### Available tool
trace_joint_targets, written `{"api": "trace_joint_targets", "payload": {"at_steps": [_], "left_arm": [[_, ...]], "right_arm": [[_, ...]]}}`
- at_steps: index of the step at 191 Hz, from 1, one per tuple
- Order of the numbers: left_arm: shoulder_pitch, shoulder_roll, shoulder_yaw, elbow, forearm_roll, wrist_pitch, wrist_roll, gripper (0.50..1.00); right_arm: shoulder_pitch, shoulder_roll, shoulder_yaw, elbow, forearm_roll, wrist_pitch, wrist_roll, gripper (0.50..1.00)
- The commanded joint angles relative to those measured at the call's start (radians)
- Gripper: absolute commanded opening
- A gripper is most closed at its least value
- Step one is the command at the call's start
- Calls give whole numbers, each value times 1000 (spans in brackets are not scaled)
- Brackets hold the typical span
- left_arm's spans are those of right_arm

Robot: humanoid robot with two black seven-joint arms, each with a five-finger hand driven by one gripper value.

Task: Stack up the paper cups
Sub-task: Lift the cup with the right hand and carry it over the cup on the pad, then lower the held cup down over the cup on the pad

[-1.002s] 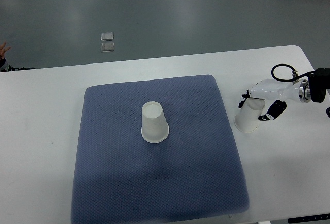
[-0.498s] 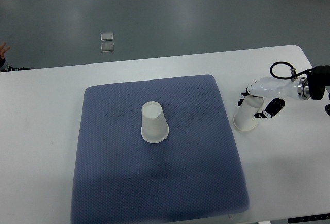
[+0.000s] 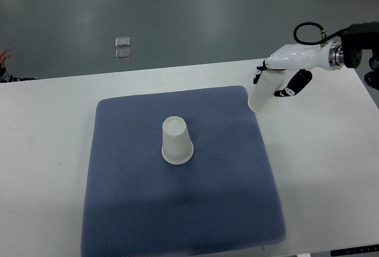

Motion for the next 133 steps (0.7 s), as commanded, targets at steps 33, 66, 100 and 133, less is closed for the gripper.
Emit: {"api": "trace_joint_targets", "payload": {"at_steps": [33, 66, 100, 133], "left_arm": [[0, 0, 0, 0, 0, 1, 0, 1000], [0, 0, 0, 0, 0, -1, 0, 1000], [-1, 0, 0, 0, 0, 1, 1, 1000], [0, 0, 0, 0, 0, 1, 0, 1000]], "right_arm": [[141, 89, -2, 94, 4, 111, 0, 621], [200, 167, 0, 99, 18, 160, 3, 621], [236, 231, -2, 99, 22, 183, 6, 623], [245, 263, 2, 99, 26, 219, 9, 625]]}}
